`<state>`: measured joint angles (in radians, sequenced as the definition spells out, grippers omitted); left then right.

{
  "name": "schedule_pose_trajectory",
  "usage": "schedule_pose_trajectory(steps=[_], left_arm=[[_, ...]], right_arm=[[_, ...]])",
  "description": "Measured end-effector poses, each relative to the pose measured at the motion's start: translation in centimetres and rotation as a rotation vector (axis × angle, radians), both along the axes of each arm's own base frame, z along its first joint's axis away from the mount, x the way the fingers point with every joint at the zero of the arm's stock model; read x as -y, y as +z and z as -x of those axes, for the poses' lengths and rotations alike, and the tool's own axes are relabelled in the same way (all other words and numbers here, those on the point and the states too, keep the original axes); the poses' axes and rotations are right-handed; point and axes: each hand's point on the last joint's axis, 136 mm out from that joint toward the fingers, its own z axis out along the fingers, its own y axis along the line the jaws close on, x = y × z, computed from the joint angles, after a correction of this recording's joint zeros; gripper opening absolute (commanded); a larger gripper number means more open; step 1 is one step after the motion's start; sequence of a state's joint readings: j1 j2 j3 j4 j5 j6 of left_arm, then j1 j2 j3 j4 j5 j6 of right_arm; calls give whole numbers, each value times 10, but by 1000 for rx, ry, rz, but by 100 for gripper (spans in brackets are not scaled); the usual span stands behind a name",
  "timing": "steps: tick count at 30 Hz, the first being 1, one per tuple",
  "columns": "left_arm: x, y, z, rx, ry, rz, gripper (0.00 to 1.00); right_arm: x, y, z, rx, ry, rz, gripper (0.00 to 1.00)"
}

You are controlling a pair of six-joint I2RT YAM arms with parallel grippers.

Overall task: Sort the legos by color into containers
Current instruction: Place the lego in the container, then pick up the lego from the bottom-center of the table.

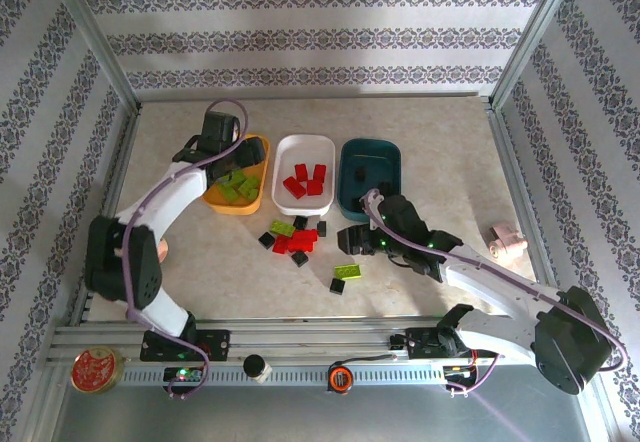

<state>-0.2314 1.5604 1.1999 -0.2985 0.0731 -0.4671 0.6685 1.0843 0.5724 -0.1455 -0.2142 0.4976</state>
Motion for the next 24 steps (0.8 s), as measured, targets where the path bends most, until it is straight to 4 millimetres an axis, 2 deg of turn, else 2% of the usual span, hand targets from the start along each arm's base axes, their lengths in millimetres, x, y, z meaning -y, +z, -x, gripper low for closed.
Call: schedule_pose_trajectory(steps=[3,5,8,11,12,15,19,24], left_arm=[[27,34,32,88,-82,67,83],[47,46,62,130,-148,118,88],[61,37,104,129,-212,173,92],[57,9,138,86,-217,209,95],[54,0,147,71,-210,218,99],[46,-14,168,54,-195,245,100],[40,-7,181,98,-187,280,100],[36,-3,188,127,-177,309,100]], right_arm=[[-1,-11,7,-30,18,37,69],[-4,-22,16,-53,41,70,69],[-12,-35,36,-79,103,125,69],[-20,-44,58,-99,171,167,69],[-22,-47,65,-108,193,182,69],[-22,-54,81,-128,231,224,69],[-18,-62,91,-149,240,271,69],[-12,-84,98,-200,249,363,68]])
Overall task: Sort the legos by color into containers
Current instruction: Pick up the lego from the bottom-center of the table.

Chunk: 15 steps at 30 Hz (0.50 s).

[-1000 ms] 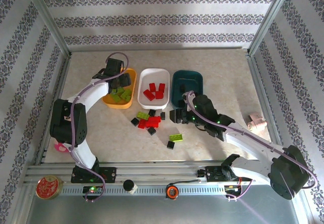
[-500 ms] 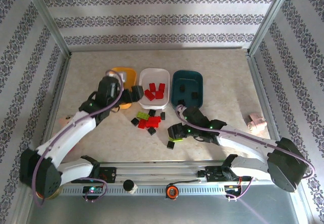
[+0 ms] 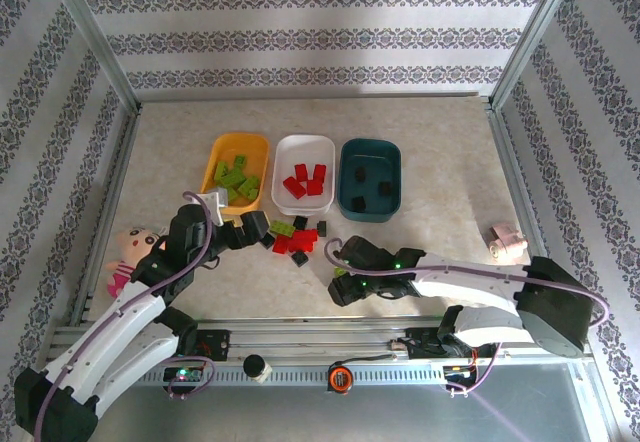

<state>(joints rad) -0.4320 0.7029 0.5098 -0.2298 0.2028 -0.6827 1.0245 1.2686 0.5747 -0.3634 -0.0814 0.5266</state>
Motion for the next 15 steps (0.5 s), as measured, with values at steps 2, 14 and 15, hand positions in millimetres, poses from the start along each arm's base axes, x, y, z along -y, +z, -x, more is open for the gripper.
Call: schedule_pose_trajectory(steps=[2,14,15], left_arm=[[0,-2,0,-5,2,1,100],[0,-2,1,-7,2,0,100],[0,-2,1,-7,3,1,100]], right_arm=[[0,-6,1,-5,7,32,68],[-29,-6,-6,27,48,70,63],[-29,-8,-7,28,46,80,61]])
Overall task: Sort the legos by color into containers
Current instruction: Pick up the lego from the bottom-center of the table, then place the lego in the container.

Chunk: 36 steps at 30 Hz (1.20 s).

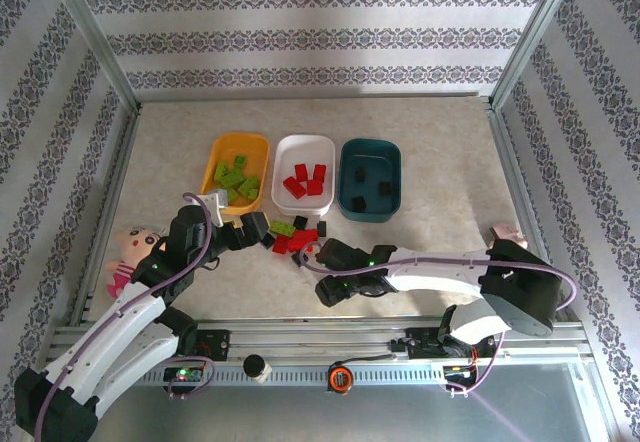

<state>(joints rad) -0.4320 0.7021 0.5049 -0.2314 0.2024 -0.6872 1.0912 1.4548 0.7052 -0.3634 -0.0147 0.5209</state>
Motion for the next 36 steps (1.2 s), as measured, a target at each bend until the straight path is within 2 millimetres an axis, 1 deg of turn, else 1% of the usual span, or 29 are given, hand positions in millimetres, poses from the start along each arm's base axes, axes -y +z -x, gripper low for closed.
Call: schedule_pose_trajectory(steps=[2,4,8,11,13,14,16,17,19,21,24,25,27,29,31,33,36], left_arm=[[0,-1,0,-2,0,-2,100],[0,-2,1,-5,0,-3,100],[0,-3,1,-7,0,-4,100],[-1,-3,1,-7,1,-5,100],[-1,-3,0,-6,3,-6,100],[-1,-3,1,-6,3,-6,100],[-1,-3,1,-6,3,-6,100],[-1,-3,1,-6,3,-6,100],[-1,-4,1,-6,3,-6,100],[-1,-7,2,-10,2,-7,100],[-2,-13,4,-21,2,-12,100],[-3,-15,4,-25,2,-14,100],[-3,-19,5,-33,2,-16,100],[-3,-22,6,-40,1,-16,100],[-3,-24,7,-45,1,-17,100],[-3,-24,7,-45,1,-17,100],[-3,-25,7,-46,-2,-16,100]], right_arm=[[2,-6,-1,-3,-2,21,58],[4,-9,-3,2,-7,43,53],[3,-7,-2,8,-3,46,40],[0,-1,-1,17,7,26,36],[-2,10,-2,35,16,-4,35],[-3,19,-5,50,15,-29,34],[-6,41,-12,76,6,-94,33],[-7,55,-19,93,-4,-135,33],[-7,84,-40,137,-45,-209,32],[-1,117,-68,198,-102,-276,31],[12,156,-111,276,-194,-347,30],[18,165,-125,297,-229,-362,30],[33,176,-155,325,-303,-381,30],[44,175,-183,333,-367,-377,30],[56,163,-209,320,-426,-350,30],[66,141,-232,287,-477,-312,30],[79,102,-258,218,-538,-249,32]])
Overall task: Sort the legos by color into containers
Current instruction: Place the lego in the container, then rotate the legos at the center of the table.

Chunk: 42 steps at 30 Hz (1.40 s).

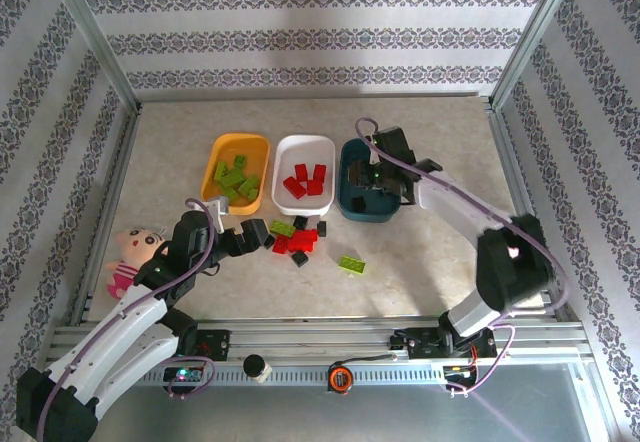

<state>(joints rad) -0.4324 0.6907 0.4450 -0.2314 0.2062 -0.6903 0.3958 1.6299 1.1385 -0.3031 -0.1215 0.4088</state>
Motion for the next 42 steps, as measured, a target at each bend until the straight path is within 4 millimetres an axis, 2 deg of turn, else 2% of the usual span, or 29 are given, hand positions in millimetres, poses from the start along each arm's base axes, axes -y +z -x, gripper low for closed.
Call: schedule_pose_trajectory(steps=[2,4,6,8,11,15,18,21,23,26,31,37,42], left_arm=[[0,-2,1,-5,0,-2,100],[-1,-5,1,-11,0,-5,100],[-1,-7,2,-14,0,-6,100],[-1,-8,2,-17,0,-7,100],[-1,-8,2,-18,0,-7,100],[-1,-9,3,-18,-3,-7,98],[1,-12,3,-31,-11,-13,90],[5,-25,3,-79,-41,-40,84],[11,-36,3,-122,-67,-76,82],[23,-49,5,-160,-125,-172,82],[32,-71,-3,-200,-163,-314,76],[29,-101,-13,-264,-173,-430,67],[22,-105,-20,-253,-142,-485,66]], right_arm=[[6,-22,-8,-49,-23,19,40],[8,-37,-11,-86,-33,30,54],[7,-40,-12,-101,-29,38,63],[5,-34,-17,-89,-29,33,66],[3,-17,-23,-49,-28,18,68],[0,14,-13,15,-14,-8,68],[-9,39,12,76,28,-34,68],[-25,51,46,117,97,-57,69],[-32,46,66,116,137,-62,69],[-33,28,87,85,162,-52,69],[-23,-1,102,22,154,-27,69],[-21,1,104,34,144,-38,69],[-23,5,102,53,144,-48,69]])
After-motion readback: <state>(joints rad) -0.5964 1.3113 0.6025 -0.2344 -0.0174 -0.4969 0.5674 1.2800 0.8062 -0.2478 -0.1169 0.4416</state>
